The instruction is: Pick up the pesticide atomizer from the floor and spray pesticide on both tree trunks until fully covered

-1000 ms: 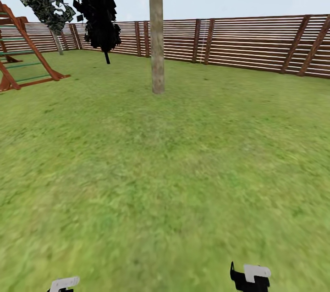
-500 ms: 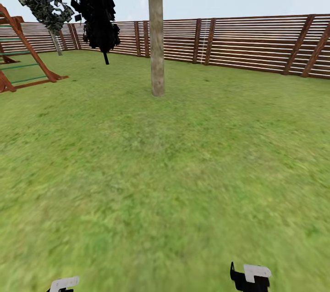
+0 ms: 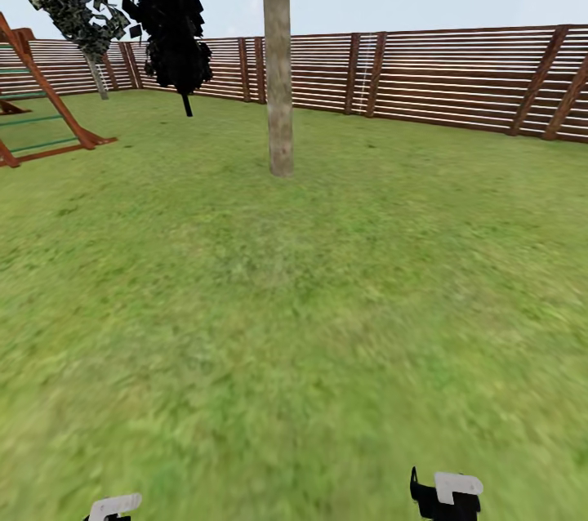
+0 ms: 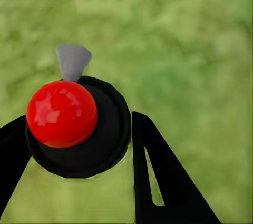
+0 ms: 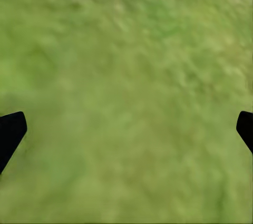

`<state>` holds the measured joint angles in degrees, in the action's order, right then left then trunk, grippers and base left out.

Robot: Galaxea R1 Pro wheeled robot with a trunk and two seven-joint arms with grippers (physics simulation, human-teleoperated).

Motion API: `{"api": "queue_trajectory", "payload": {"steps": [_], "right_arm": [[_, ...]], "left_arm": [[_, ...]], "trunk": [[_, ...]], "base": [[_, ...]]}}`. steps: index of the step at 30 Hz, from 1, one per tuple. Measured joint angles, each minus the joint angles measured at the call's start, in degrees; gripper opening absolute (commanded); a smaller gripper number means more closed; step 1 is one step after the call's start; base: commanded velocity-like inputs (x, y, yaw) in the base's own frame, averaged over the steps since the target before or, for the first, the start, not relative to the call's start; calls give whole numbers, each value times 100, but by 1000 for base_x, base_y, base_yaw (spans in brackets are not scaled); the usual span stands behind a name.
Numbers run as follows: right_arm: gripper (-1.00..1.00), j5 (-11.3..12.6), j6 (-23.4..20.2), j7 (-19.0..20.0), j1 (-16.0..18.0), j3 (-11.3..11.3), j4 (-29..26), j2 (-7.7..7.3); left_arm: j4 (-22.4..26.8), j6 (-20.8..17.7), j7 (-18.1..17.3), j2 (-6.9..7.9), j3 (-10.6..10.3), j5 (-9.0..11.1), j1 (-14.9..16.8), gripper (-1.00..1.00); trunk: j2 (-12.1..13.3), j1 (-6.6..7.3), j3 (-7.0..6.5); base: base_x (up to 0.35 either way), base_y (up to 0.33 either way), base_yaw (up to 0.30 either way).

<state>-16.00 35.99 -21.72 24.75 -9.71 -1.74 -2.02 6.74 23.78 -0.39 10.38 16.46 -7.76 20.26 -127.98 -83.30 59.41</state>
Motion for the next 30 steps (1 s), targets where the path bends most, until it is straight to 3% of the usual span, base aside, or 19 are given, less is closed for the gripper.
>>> {"api": "queue_trajectory", "payload": {"steps": [30], "right_arm": [[100,0,0,0,0,0,0,-2]], "left_arm": [[1,0,0,0,0,0,0,-100]], "trunk": [[0,0,0]], "base": [[338,0,0]]}}
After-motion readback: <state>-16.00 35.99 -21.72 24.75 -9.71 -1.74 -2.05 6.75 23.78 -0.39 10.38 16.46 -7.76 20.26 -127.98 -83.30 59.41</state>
